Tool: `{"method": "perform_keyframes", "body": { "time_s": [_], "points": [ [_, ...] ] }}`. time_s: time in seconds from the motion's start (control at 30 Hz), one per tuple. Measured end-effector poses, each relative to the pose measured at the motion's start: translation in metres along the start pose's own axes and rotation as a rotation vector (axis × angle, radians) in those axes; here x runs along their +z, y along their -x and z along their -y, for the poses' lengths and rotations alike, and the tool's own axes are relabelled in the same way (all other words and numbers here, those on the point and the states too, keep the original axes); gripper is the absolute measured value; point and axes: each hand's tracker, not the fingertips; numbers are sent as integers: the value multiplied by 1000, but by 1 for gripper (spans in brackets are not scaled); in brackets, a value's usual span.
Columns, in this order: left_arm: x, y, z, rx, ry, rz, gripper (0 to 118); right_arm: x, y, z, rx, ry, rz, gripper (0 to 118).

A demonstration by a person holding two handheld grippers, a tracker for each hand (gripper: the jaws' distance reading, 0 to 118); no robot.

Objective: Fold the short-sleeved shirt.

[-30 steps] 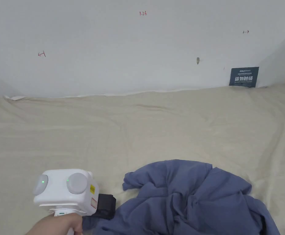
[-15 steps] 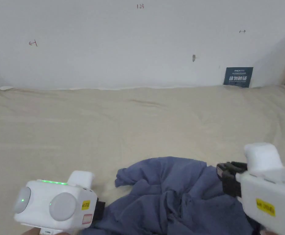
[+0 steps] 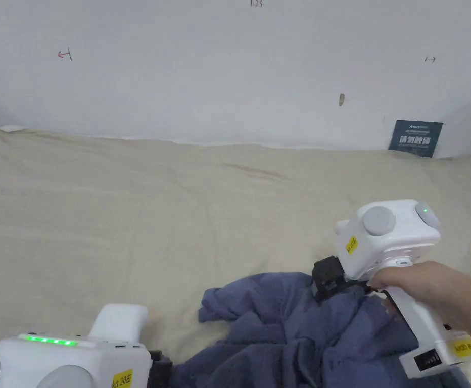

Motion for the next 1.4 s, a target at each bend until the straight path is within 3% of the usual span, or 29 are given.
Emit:
{"method": "perform_keyframes", "body": {
  "time_s": [0.03, 0.2, 0.3, 0.43, 0.8, 1.1, 1.23, 1.4],
  "points": [
    [-2, 2, -1, -1, 19, 21, 14, 0, 4, 2, 11, -16, 10, 3],
    [2, 6, -1, -10, 22, 31, 14, 20, 3, 11, 67, -83, 4, 3],
    [18, 5, -7, 26, 4, 40, 14, 66, -5, 23, 19, -204, -18, 3],
    [63, -4, -23, 3, -46, 27, 13, 143, -17, 50, -49, -322, -142, 3],
    [237, -33, -123, -97, -303, -12, 13, 364, -28, 99, -129, -602, -192, 3],
    [325, -56, -241, -109, -474, -138, 13, 481, -26, 47, -176, -852, -48, 3],
    [336, -64, -290, -83, -553, -152, 13, 505, -22, 10, -228, -949, 0, 3],
    [330, -72, -316, -105, -729, -200, 13, 522, -10, -18, -220, -1125, 121, 3]
  ]
}}
